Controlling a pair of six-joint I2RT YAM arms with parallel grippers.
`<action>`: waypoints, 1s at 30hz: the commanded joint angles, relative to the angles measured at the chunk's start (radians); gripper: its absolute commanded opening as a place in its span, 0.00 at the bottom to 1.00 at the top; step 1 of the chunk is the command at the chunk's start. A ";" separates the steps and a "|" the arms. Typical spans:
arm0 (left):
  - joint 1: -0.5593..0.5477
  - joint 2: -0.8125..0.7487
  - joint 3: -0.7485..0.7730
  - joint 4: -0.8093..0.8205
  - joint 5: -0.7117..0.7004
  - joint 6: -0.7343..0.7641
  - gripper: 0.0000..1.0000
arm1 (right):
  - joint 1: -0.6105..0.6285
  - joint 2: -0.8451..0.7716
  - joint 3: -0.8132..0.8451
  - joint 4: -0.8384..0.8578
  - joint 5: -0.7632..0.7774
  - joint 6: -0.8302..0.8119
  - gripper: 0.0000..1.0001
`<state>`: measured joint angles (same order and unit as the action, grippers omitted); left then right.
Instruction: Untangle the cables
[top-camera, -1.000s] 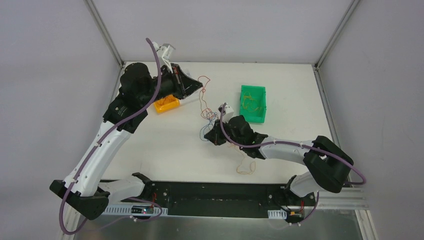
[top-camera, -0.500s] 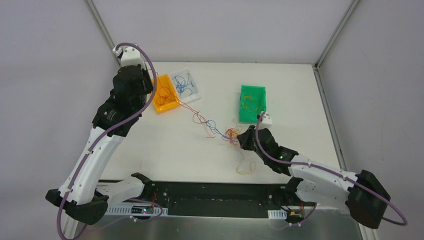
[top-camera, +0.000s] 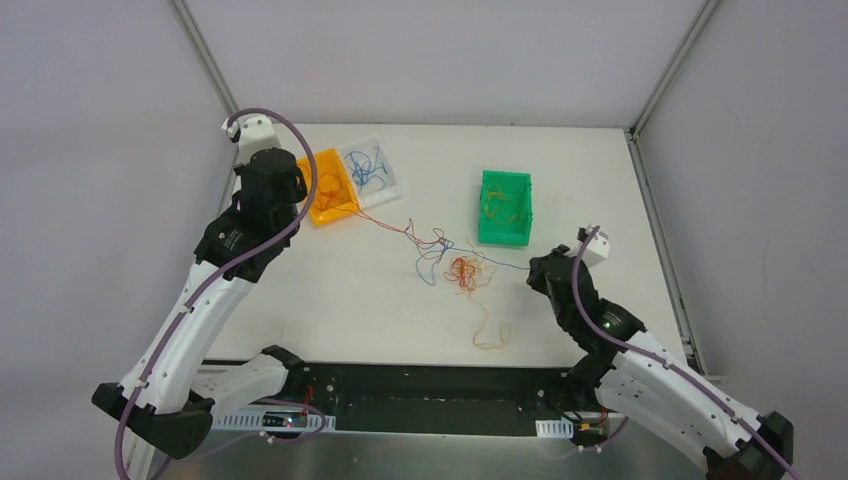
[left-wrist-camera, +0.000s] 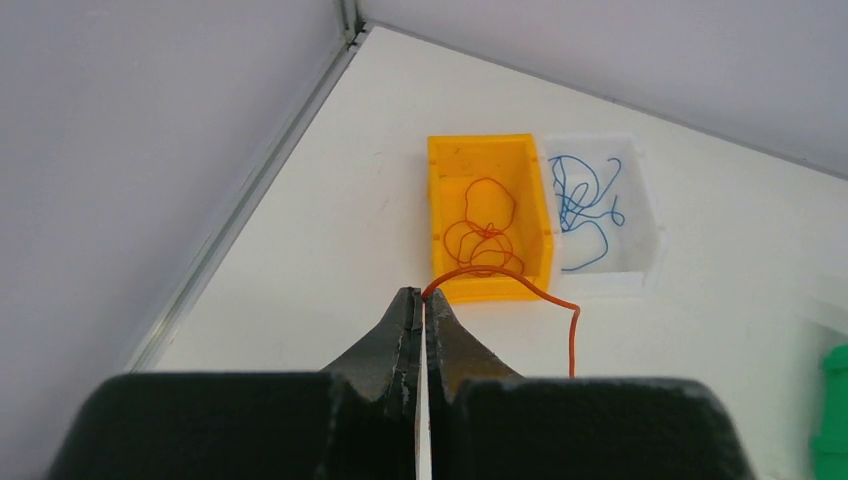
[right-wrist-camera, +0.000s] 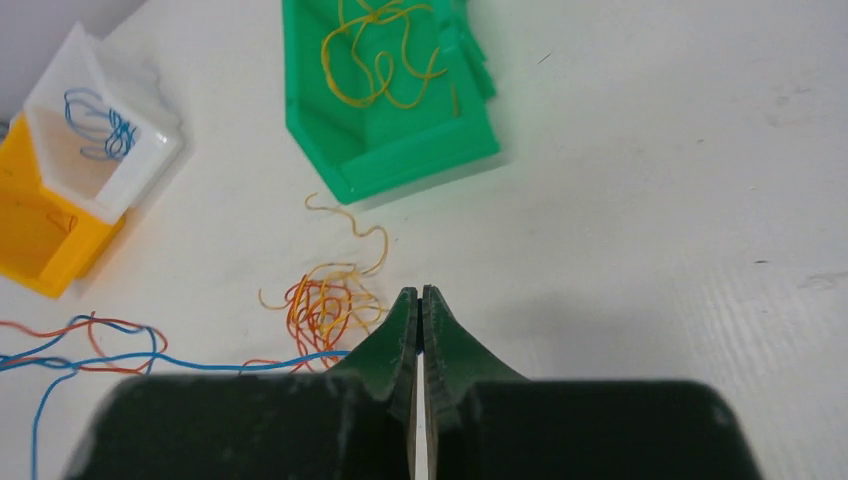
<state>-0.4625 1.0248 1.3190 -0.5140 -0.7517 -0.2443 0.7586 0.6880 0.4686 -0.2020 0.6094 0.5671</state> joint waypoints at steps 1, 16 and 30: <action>0.024 -0.047 -0.070 -0.008 -0.135 -0.113 0.00 | -0.070 -0.102 0.037 -0.138 0.090 0.007 0.00; 0.273 -0.175 -0.415 -0.159 -0.063 -0.678 0.00 | -0.343 -0.108 0.146 -0.416 0.228 0.061 0.00; 0.333 -0.270 -0.468 -0.215 -0.109 -0.855 0.00 | -0.613 -0.143 0.115 -0.362 -0.093 0.065 0.00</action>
<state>-0.1368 0.7776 0.8608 -0.7300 -0.8658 -1.0561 0.1802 0.5552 0.5758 -0.5987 0.6720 0.6510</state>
